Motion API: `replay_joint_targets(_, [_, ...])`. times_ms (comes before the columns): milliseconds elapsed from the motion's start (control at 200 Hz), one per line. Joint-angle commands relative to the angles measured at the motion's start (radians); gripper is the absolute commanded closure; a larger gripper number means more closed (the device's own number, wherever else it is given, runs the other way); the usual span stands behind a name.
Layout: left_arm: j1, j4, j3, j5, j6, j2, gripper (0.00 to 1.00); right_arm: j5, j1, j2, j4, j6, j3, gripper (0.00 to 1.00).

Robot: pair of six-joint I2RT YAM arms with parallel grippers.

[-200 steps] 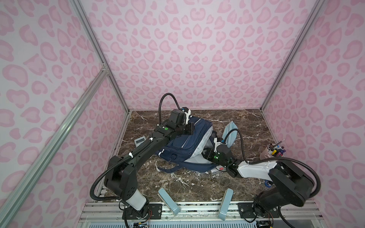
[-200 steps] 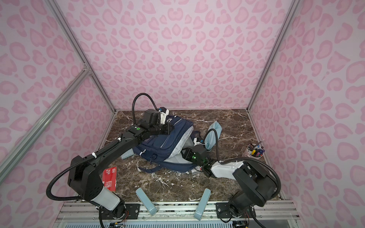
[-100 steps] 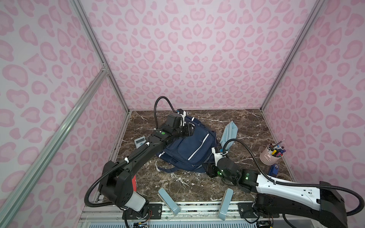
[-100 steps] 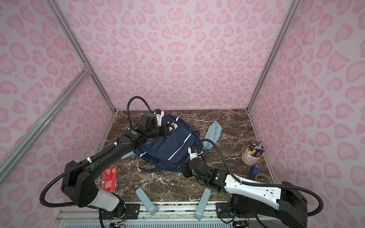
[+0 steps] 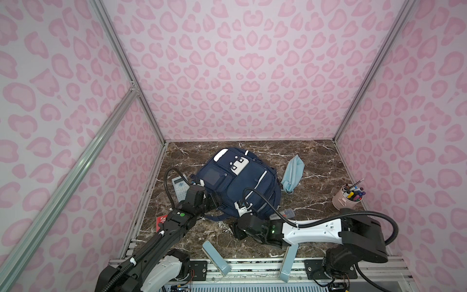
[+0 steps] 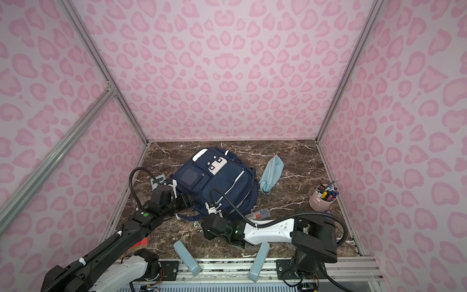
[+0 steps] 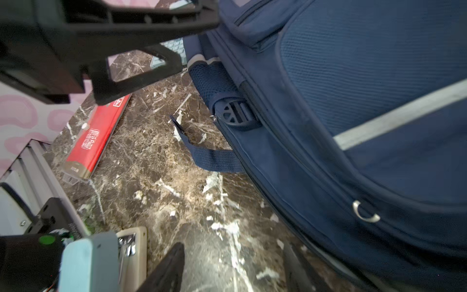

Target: Pack the student bag

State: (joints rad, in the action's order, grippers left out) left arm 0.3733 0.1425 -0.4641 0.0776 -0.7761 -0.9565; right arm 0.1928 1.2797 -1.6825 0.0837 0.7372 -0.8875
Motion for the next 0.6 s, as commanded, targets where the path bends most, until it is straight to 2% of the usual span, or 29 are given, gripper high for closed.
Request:
replay_joint_targets(0, [-0.027, -0.152, 0.070, 0.025, -0.089, -0.019, 0.25, -0.047, 0.001, -0.087, 0.042, -0.020, -0.058, 0.37])
replay_joint_targets(60, [-0.034, -0.214, 0.110, 0.034, -0.138, -0.050, 0.26, -0.070, 0.003, -0.127, 0.058, -0.019, -0.083, 0.37])
replay_joint_targets(160, [-0.034, -0.309, 0.163, -0.023, -0.198, -0.102, 0.25, -0.078, -0.010, -0.185, 0.073, -0.010, -0.108, 0.36])
replay_joint_targets(270, [-0.037, -0.375, 0.138, -0.097, -0.158, -0.203, 0.27, -0.081, -0.029, -0.229, 0.090, -0.015, -0.139, 0.37])
replay_joint_targets(355, [-0.037, -0.400, 0.086, -0.104, -0.120, -0.287, 0.40, -0.049, -0.031, -0.245, 0.058, -0.050, -0.177, 0.38])
replay_joint_targets(405, [-0.037, -0.419, 0.062, -0.087, -0.106, -0.339, 0.62, -0.018, -0.031, -0.248, 0.050, -0.072, -0.190, 0.40])
replay_joint_targets(425, [-0.038, -0.419, 0.052, -0.075, -0.103, -0.358, 0.74, 0.002, -0.033, -0.249, 0.048, -0.077, -0.193, 0.41])
replay_joint_targets(495, [-0.037, -0.419, 0.025, -0.025, -0.100, -0.399, 0.95, 0.039, -0.050, -0.261, 0.025, -0.072, -0.216, 0.46])
replay_joint_targets(595, [-0.036, -0.426, 0.029, 0.013, -0.110, -0.392, 0.97, 0.026, -0.090, -0.293, 0.040, -0.085, -0.248, 0.50])
